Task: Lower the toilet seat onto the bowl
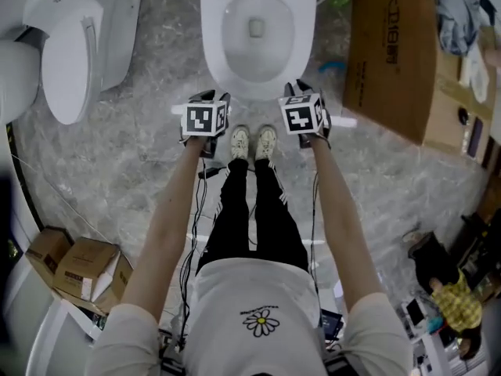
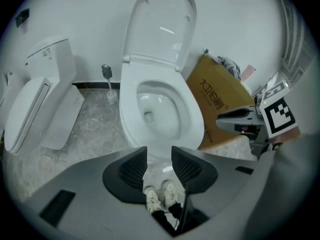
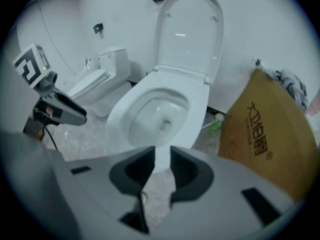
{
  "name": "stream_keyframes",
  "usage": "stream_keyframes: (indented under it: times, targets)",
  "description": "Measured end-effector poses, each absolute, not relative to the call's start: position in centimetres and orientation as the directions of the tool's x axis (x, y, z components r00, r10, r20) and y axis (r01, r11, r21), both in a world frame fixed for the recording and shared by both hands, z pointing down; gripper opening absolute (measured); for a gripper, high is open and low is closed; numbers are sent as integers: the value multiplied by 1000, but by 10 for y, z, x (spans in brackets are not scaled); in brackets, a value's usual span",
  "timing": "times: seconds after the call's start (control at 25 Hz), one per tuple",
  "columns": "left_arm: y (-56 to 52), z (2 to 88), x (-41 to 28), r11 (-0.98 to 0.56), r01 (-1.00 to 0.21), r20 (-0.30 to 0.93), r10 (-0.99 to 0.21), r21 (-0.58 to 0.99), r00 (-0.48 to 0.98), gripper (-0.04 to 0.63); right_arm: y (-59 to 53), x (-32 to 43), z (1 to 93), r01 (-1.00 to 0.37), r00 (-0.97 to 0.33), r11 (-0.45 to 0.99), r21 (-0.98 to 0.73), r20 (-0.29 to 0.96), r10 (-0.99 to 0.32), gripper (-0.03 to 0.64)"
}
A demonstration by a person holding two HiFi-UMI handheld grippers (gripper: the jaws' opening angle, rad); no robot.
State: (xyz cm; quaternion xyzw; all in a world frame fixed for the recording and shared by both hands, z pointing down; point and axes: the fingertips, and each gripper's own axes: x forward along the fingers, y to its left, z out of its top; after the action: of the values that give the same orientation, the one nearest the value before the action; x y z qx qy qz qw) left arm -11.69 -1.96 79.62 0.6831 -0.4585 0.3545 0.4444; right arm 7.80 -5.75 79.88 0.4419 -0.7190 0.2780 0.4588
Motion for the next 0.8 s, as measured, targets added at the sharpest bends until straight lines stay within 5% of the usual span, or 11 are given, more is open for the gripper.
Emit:
stream_keyframes:
  times: [0.32, 0.56, 0.68, 0.8]
  targets:
    - [-92, 598, -100, -231, -922, 690, -612, 312, 387, 57, -131, 49, 561, -914, -278, 400, 67, 615, -738, 61]
    - [-91, 386, -90, -271, -942, 268, -909, 200, 319, 26, -91, 47, 381, -943, -298, 329, 55, 304, -905, 37]
    - [-60, 298, -89, -257, -961, 63, -962, 104, 264, 26, -62, 50, 319, -946, -311, 321, 41, 166, -936, 34]
    - [-37, 254, -87, -248, -968, -9, -969, 49, 247, 25, -41, 54, 273, -945, -317, 321, 64, 57, -947, 31]
